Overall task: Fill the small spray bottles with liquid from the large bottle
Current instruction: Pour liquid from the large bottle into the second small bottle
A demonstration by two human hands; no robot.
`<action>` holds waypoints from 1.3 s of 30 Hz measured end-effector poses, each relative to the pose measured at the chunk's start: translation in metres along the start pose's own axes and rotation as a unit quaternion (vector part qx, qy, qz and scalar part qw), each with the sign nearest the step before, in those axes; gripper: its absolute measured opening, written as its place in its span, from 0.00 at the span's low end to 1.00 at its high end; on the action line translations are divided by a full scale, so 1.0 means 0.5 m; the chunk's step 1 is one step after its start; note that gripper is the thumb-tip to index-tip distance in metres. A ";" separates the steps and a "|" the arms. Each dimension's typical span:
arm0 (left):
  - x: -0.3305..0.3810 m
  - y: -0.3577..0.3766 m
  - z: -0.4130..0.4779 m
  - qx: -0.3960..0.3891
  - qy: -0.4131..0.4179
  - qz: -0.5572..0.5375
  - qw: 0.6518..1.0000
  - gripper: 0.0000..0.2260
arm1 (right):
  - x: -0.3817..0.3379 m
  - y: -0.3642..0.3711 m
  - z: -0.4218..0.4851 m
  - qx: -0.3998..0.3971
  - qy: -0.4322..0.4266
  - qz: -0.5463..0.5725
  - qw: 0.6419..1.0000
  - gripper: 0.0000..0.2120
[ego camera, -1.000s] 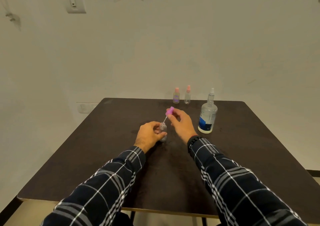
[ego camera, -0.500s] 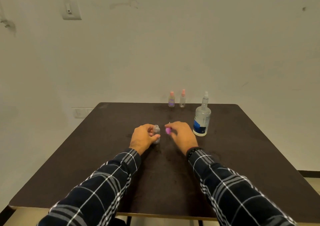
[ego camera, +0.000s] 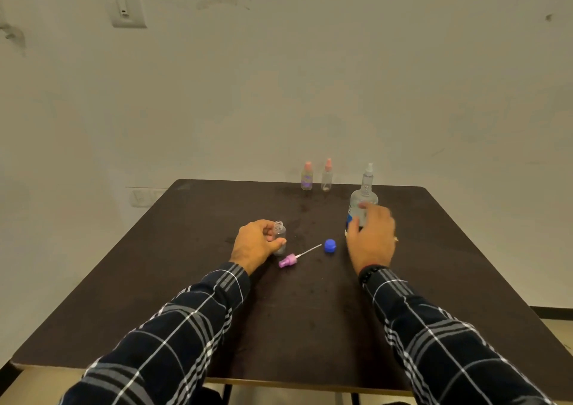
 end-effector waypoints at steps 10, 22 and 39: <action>-0.012 -0.001 0.005 -0.015 -0.002 -0.039 0.999 0.15 | 0.057 0.041 0.083 -0.157 0.135 0.237 0.949 0.49; -0.006 -0.005 0.002 -0.023 -0.006 -0.026 0.999 0.14 | 0.010 0.058 0.087 -0.222 0.010 0.160 0.962 0.38; -0.005 -0.004 0.003 -0.024 -0.024 -0.024 0.999 0.13 | -0.077 0.114 0.049 -0.357 -0.160 -0.004 0.920 0.39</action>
Point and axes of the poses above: each hand's wrist, its own z-axis towards the middle knuckle, its own y-axis out of the palm, x = y × z, the point moved 2 cm from there along z, towards the middle knuckle, and after that the axes turned 8 degrees about -y, right-handed, at the moved point
